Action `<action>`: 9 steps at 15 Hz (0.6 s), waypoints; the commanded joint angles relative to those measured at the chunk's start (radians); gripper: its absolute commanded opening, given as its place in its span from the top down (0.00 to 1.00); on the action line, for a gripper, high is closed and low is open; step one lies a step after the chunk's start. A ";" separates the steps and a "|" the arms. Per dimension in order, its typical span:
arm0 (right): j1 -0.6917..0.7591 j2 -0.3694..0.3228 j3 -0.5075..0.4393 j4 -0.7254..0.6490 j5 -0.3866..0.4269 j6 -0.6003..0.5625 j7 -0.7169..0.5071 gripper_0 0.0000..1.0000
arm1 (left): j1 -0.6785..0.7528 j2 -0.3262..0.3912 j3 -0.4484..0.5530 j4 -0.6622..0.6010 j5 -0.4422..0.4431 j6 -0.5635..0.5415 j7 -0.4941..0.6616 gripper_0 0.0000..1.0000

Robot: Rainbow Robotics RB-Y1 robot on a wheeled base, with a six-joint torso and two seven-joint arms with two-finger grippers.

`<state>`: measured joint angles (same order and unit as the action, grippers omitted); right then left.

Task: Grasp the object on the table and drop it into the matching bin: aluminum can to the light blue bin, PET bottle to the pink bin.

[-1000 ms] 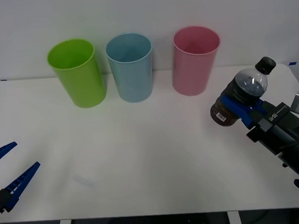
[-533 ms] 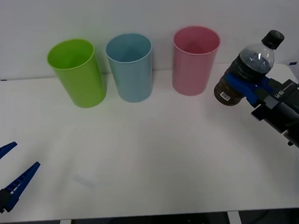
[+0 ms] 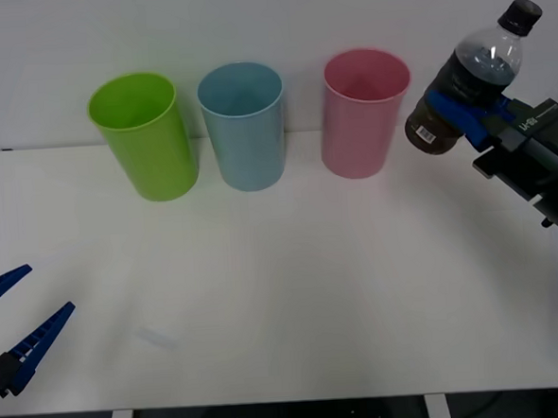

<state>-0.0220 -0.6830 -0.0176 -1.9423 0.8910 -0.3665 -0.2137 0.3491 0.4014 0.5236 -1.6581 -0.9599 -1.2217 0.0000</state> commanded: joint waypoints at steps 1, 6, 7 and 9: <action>-0.081 -0.032 0.030 0.068 0.000 0.015 -0.001 1.00 | 0.000 0.000 0.000 0.000 0.000 0.000 0.000 0.00; -0.274 -0.049 0.097 0.267 0.000 0.014 -0.003 1.00 | 0.000 0.000 0.000 0.000 0.000 0.000 0.000 0.00; -0.317 -0.049 0.114 0.316 0.000 0.015 -0.004 1.00 | 0.000 0.000 0.000 0.000 0.000 0.000 0.000 0.00; -0.411 -0.046 0.148 0.419 0.000 0.015 -0.003 1.00 | 0.000 0.000 0.000 0.000 0.000 0.000 0.000 0.00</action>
<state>-0.4005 -0.7309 0.1175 -1.5610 0.8921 -0.3512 -0.2173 0.3491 0.4014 0.5236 -1.6581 -0.9599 -1.2217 0.0000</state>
